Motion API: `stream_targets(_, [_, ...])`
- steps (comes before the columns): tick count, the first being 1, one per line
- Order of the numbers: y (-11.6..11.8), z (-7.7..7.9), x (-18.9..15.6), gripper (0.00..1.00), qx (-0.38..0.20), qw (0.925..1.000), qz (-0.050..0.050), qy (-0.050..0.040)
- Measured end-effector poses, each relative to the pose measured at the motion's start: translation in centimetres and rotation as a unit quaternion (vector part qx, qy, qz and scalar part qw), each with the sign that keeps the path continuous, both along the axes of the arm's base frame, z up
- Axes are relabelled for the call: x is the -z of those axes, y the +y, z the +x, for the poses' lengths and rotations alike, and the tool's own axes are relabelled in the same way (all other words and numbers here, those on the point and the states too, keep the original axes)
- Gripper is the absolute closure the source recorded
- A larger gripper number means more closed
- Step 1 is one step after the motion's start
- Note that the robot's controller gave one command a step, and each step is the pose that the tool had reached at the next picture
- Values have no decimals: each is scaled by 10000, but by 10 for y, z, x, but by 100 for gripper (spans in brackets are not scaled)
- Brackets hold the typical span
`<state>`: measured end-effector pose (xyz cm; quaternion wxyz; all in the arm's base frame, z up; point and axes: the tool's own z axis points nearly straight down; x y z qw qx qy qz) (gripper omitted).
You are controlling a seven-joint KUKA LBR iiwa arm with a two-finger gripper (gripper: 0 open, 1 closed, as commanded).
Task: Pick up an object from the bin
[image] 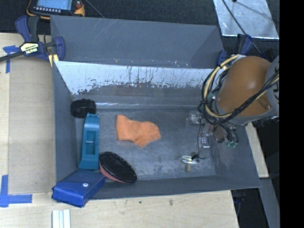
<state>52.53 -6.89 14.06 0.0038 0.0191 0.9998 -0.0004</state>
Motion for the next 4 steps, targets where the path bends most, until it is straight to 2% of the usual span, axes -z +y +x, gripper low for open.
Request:
stream_targets(1, [-1,-23,16,0,-325,9995,8,62])
stream_targets(2, [-2,-32,9,0,508,9987,8,36])
stream_targets(3, [-19,-35,69,0,206,9998,2,26])
stream_targets(4, [-28,-39,70,100,913,9958,7,29])
